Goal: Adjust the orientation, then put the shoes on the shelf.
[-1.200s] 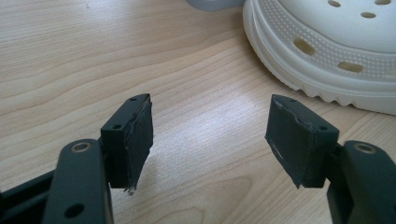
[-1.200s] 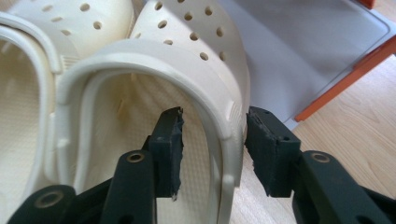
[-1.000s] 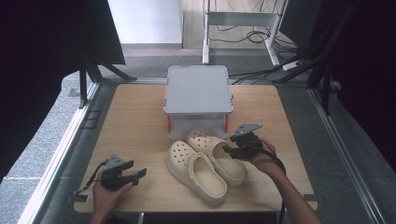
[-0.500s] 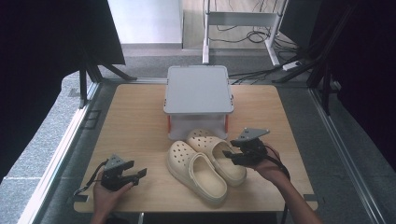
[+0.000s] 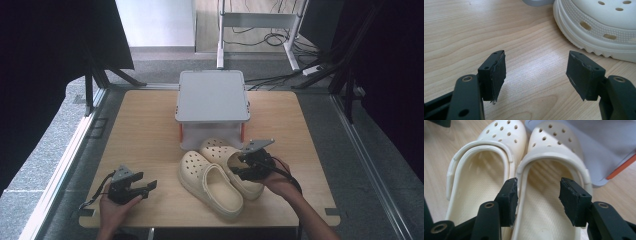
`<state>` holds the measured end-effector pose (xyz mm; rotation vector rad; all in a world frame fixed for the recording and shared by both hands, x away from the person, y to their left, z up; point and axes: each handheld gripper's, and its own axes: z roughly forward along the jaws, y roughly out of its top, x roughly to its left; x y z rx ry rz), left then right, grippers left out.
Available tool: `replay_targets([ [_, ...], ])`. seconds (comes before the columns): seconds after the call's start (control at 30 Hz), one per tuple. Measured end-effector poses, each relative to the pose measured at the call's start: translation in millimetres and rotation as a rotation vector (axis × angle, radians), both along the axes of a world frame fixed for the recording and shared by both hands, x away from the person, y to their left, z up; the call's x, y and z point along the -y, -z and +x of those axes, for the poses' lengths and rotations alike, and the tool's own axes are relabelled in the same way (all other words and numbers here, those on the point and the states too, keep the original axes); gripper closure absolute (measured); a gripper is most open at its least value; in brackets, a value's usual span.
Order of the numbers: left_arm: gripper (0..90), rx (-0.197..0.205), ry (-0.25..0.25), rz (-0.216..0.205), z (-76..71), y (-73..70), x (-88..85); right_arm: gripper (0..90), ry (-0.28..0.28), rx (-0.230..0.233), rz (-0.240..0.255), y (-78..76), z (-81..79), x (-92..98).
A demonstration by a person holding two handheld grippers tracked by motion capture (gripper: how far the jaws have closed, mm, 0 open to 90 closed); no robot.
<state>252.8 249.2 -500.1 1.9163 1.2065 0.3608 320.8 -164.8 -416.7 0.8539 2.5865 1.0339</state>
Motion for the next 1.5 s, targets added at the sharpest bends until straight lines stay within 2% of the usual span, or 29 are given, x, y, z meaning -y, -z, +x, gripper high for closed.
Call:
replay_targets([
  [0.3,32.5,0.0,0.001,-0.001,0.2,0.1,0.2,47.5,-0.031,-0.07,-0.033,-1.1,0.4,-15.0],
  [0.5,32.6,-0.003,0.003,0.003,1.2,0.8,1.1,49.2,-0.074,-0.083,-0.074,-6.6,-3.1,-31.3],
  [0.67,32.5,0.001,0.003,0.0,1.3,0.0,-0.1,50.5,-0.068,-0.095,-0.104,-2.6,0.6,-43.7],
  [0.73,32.6,0.0,0.003,0.001,1.6,0.3,0.3,51.2,-0.073,-0.107,-0.094,-2.2,1.7,-46.0],
  [0.83,32.5,0.0,0.01,0.005,2.2,0.8,0.9,51.1,-0.061,-0.119,-0.118,-4.7,2.2,-49.8],
  [0.97,32.6,0.001,0.004,-0.002,1.4,-0.1,0.0,51.3,-0.04,-0.137,-0.131,-5.5,0.4,-47.4],
  [1.07,32.6,0.001,0.005,-0.005,1.7,0.0,0.1,52.5,-0.026,-0.151,-0.12,-4.8,-0.7,-42.2],
  [1.2,32.6,-0.001,0.01,-0.001,2.0,0.6,2.0,50.9,-0.013,-0.168,-0.126,1.6,-0.3,-39.6],
  [1.4,32.6,0.001,0.014,0.007,2.0,0.2,2.4,49.7,0.001,-0.179,-0.147,10.7,7.2,-52.4],
  [1.5,32.6,0.001,0.014,0.006,2.5,0.7,2.1,50.7,0.002,-0.194,-0.179,14.0,13.1,-61.4],
])
